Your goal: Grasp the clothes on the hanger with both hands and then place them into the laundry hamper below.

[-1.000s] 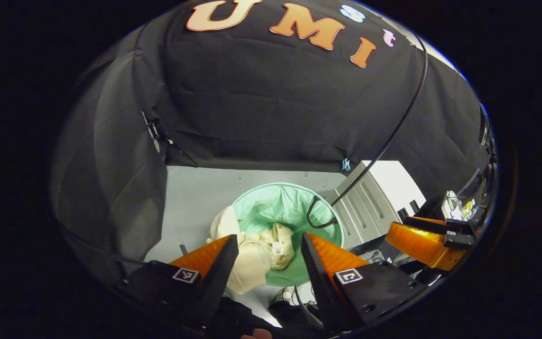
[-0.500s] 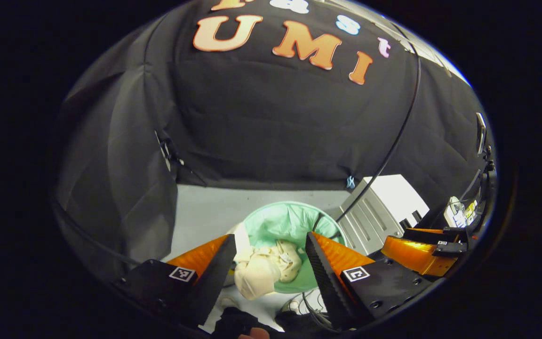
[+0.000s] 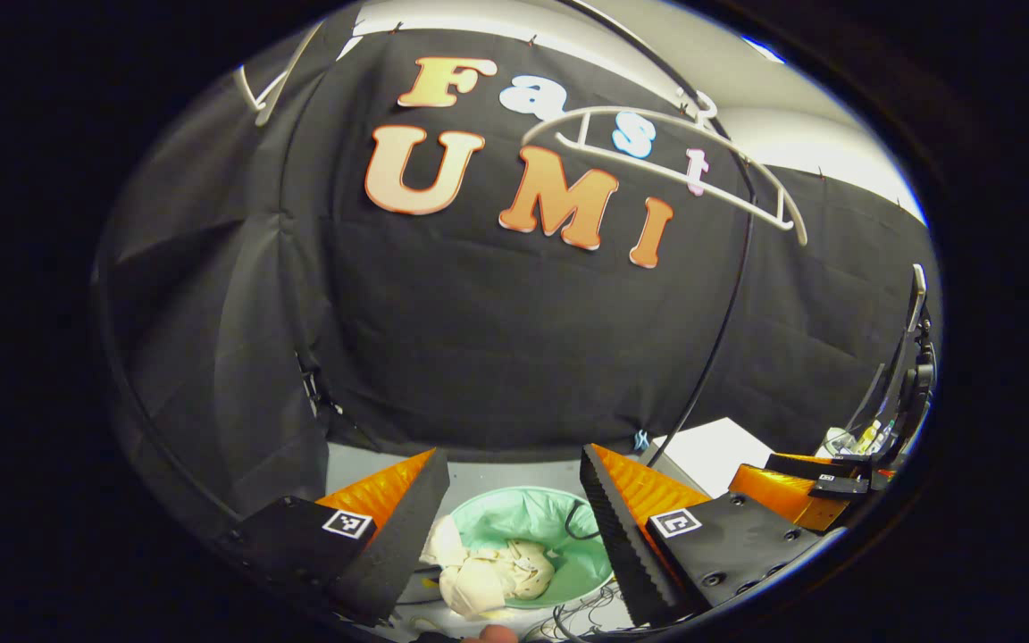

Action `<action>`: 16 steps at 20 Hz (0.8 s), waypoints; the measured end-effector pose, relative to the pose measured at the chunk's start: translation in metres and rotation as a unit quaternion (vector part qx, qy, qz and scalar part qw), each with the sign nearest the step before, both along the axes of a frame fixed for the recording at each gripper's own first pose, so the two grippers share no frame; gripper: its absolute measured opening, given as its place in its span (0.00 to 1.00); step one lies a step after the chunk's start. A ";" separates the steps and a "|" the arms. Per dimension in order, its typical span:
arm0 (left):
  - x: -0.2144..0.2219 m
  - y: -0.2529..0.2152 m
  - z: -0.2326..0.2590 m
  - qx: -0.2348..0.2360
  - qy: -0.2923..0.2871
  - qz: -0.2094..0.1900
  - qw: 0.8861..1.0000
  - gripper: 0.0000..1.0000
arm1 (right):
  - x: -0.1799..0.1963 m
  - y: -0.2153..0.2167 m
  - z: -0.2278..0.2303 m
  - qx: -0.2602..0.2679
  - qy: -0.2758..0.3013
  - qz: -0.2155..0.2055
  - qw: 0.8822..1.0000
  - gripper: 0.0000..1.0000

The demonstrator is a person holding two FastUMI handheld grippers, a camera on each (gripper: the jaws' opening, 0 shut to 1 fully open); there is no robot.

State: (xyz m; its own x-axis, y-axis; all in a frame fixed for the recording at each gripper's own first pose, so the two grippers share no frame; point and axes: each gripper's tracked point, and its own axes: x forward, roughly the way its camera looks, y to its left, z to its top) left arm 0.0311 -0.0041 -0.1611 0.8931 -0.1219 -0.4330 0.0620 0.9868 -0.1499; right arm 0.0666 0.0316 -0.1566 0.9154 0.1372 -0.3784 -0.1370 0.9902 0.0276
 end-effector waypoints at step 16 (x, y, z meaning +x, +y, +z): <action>0.009 0.001 0.171 -0.013 -0.165 0.011 0.986 0.97 | -0.046 -0.039 0.197 0.010 -0.186 -0.042 0.982 0.93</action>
